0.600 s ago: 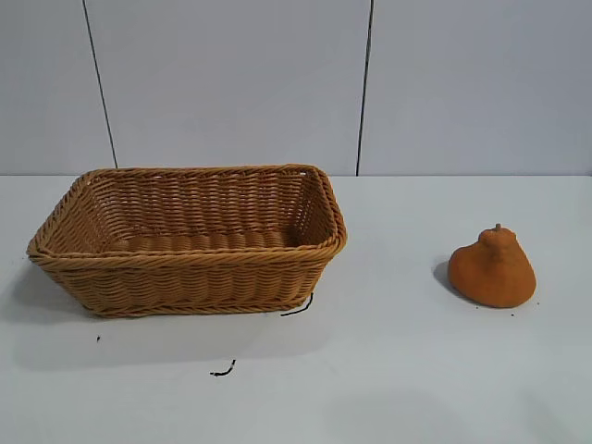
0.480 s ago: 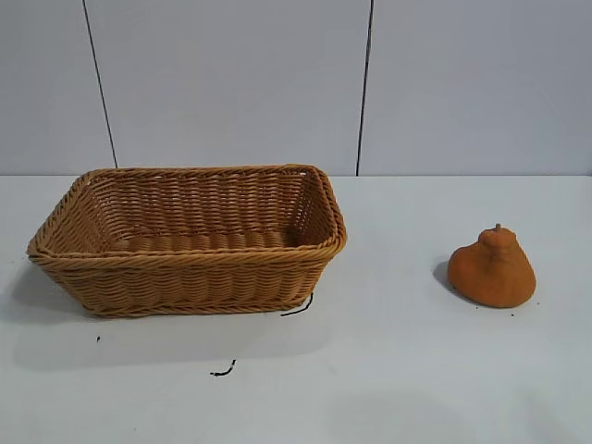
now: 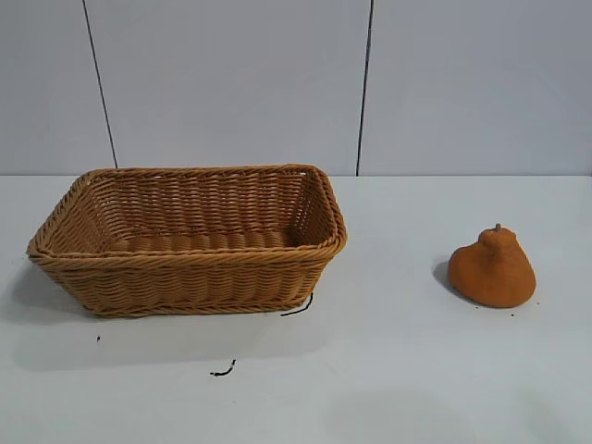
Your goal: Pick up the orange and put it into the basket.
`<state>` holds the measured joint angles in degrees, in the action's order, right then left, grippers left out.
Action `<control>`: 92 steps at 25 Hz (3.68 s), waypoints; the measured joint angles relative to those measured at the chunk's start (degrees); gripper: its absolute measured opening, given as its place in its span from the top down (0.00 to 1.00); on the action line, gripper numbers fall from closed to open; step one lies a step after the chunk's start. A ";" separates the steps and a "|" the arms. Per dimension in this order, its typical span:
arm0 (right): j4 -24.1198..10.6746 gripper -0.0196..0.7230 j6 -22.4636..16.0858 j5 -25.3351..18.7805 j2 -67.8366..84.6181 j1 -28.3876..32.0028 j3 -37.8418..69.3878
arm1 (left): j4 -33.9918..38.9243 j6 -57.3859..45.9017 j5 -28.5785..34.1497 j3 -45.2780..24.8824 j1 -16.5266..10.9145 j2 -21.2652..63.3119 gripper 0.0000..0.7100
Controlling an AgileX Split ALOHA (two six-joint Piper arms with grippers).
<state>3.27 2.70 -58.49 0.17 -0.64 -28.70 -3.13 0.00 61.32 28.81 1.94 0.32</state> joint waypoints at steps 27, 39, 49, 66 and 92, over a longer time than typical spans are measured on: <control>2.30 0.12 -2.12 -1.19 -86.85 0.00 -44.91 | 0.00 0.00 -0.05 0.00 0.00 0.00 0.10; 2.97 0.12 -3.43 4.08 -113.14 -2.24 -52.12 | 0.00 0.00 -0.05 0.00 0.00 0.00 0.10; 1.80 0.29 -5.12 8.89 -121.45 -2.24 -52.12 | 0.00 0.00 -0.10 0.00 0.00 0.00 0.10; 1.21 0.94 -4.48 -3.31 -110.94 -2.24 -73.79 | 0.00 0.00 -0.10 0.00 0.00 0.00 0.10; 1.41 0.94 -5.12 6.44 -123.95 -34.74 -80.99 | 0.00 0.00 -0.10 0.00 0.00 0.00 0.10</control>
<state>4.68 -2.42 -52.05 -123.78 -35.39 -109.69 -3.13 0.00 61.21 28.81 1.94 0.32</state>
